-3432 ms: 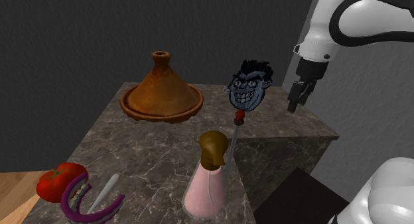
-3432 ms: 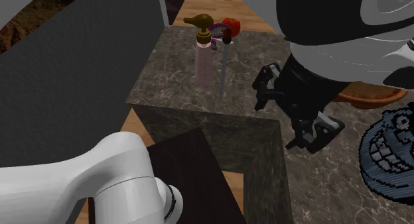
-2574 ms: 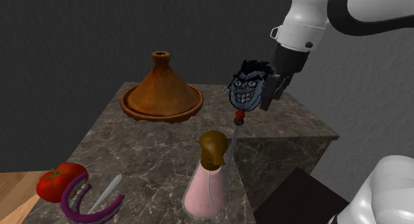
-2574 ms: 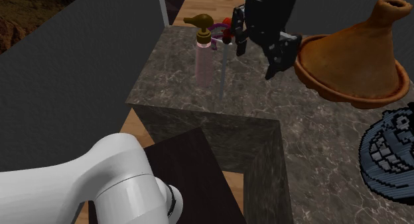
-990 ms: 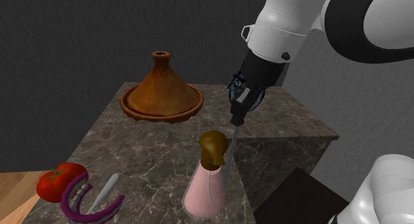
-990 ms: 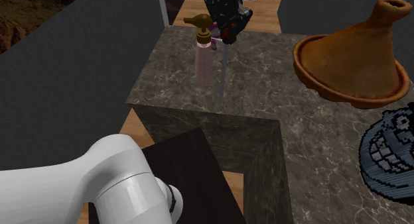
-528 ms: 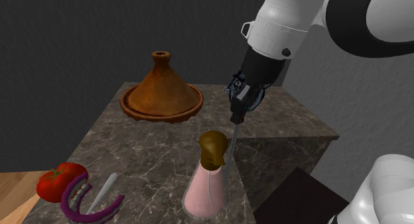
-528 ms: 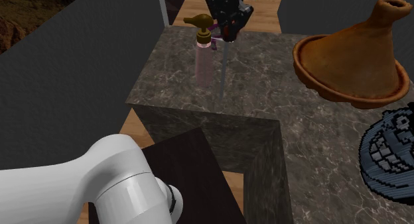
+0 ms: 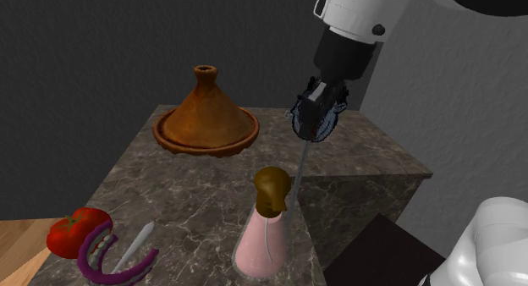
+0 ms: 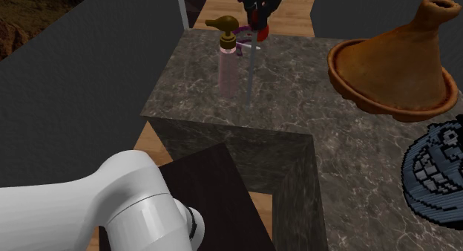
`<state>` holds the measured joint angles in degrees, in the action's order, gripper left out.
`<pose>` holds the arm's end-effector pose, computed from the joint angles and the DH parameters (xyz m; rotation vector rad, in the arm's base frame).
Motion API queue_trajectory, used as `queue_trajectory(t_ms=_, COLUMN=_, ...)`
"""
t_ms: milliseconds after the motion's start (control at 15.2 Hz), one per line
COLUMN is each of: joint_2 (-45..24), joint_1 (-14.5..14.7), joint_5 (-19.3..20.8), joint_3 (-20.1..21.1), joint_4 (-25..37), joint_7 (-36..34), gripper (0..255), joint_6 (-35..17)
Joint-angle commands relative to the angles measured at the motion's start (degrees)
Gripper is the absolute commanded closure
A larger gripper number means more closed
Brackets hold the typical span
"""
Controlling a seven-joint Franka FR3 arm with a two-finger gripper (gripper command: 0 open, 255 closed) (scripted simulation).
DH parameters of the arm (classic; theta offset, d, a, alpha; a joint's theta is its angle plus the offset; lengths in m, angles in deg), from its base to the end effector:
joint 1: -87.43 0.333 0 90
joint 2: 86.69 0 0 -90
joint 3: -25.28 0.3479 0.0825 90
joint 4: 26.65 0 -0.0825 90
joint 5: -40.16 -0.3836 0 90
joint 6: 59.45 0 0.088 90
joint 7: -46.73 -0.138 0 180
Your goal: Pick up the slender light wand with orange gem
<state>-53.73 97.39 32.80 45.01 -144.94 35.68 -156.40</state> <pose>0.3042 0.2374 0.6482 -3.0928 -0.4440 -0.2874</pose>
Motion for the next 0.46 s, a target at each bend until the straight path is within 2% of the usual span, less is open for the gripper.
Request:
queue_trajectory(t_ms=0, joint_2=-0.54, joint_1=-0.15, joint_5=0.19, joint_3=-0.08, joint_4=1.84, joint_7=-0.04, gripper=255, joint_6=1.33)
queue_trajectory(t_ms=396, joint_2=-1.74, joint_1=-0.44, joint_5=0.59, joint_3=-0.21, joint_4=6.04, joint_7=-0.17, gripper=255, joint_6=4.37)
